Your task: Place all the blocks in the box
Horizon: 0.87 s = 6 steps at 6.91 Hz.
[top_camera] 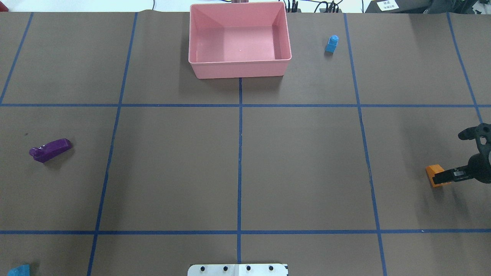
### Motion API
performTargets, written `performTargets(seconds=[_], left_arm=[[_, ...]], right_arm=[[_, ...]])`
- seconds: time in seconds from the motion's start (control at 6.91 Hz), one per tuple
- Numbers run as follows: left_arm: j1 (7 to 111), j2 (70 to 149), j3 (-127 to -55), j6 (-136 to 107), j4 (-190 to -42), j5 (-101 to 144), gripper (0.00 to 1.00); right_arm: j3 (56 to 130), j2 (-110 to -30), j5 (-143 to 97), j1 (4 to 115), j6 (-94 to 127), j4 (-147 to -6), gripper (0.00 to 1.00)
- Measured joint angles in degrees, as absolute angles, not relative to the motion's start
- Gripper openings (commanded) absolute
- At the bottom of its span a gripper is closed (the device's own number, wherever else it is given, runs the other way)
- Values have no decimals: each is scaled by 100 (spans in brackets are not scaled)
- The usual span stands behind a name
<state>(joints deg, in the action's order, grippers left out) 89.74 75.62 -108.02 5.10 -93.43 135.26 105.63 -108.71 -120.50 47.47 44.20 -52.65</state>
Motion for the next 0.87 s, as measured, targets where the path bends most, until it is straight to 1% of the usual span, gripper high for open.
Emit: performTargets(seconds=[0.72,0.87], left_arm=[[8974,7559,-10802,512,-9343,13526,100],[8974,7559,-10802,514,-9343,13526,100]], right_arm=[[10446,-10813,-12029,4635,4425,-5265,97],[10412,-10789,-12021,4629,4425,-5265,84]])
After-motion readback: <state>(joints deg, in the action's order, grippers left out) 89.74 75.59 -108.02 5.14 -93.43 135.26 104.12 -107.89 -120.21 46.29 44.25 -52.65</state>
